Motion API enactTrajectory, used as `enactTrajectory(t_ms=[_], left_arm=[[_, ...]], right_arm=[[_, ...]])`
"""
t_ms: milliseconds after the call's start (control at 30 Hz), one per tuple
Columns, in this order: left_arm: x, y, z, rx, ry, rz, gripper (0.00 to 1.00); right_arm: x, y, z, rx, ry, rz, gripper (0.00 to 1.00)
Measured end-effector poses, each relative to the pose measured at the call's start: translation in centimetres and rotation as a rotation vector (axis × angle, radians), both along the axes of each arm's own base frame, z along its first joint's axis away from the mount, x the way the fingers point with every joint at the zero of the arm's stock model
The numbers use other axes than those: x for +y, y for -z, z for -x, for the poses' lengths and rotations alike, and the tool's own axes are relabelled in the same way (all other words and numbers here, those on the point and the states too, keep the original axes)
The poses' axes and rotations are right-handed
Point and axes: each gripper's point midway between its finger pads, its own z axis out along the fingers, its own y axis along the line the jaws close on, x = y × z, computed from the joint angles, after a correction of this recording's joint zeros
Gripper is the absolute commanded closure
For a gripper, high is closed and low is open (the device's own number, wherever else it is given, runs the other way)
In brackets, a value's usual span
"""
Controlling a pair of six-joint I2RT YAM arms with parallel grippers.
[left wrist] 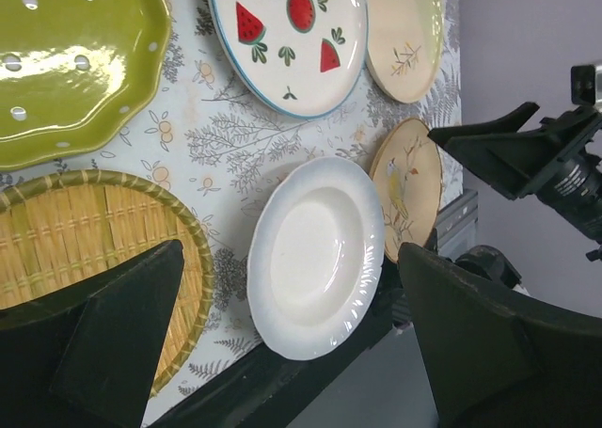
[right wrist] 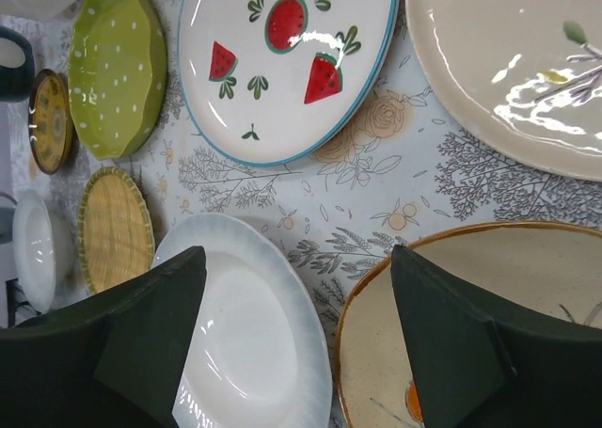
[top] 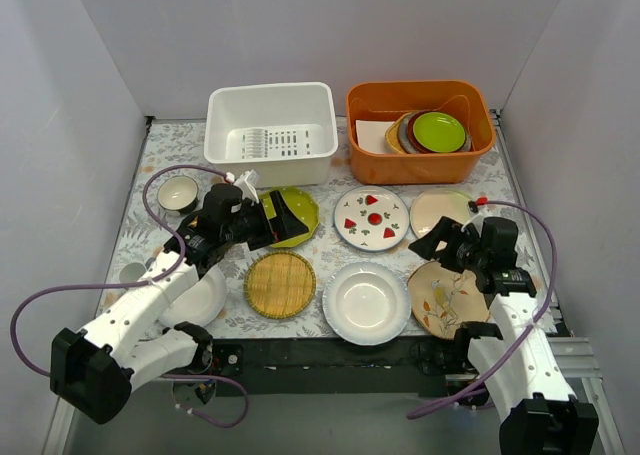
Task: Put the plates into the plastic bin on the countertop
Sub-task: Pick up the plate at the center of the board.
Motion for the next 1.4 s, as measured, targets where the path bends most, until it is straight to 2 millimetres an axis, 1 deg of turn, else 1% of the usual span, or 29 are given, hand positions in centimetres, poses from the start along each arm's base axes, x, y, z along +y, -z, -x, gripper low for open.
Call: enactTrajectory(t_ms=[100,233,367,600,767,967,1133,1400], left_arm=[[0.1,0.5,-0.4,0.012,-0.028,-0.014,0.02],[0.1,-0.1,-0.9,-0.008,-0.051,-0.003,0.02],[0.0,-0.3,-1.1,-0.015,-0.059,-0.001,0.02],[-0.2,-0.4,-1.0,-0.017,-0.069,0.008,0.02],[-0.2,-0.8,-0.9,-0.023,-0.073,0.025,0.02],[-0.3,-1.0,-0.6,-0.025,-0.074,0.039,0.02],[-0.3,-1.1,-0.3,-0.023,-0.068,0.044,0.02],[0.0,-2.7,0.2,-0.065,-0.068,0.073,0.02]], right_arm=[[0.6,1.7,0.3,0.048,0.009,-0.062,0.21],[1.2,3.3,0.7,0.088,0.044,-0.139,0.24],[1.6,3.5,0.4,0.093,0.064,-0.19,0.28],[2.0,4.4,0.1,0.125,0.087,-0.245,0.3],[2.4,5.0,-0.3,0.143,0.085,-0.241,0.32],[3.2,5.8,-0.7,0.165,0.08,-0.229,0.39],[3.5,6.6,-1.3,0.183,0.098,-0.222,0.41],[4.2,7.6,-2.4,0.224,0.115,-0.211,0.42]])
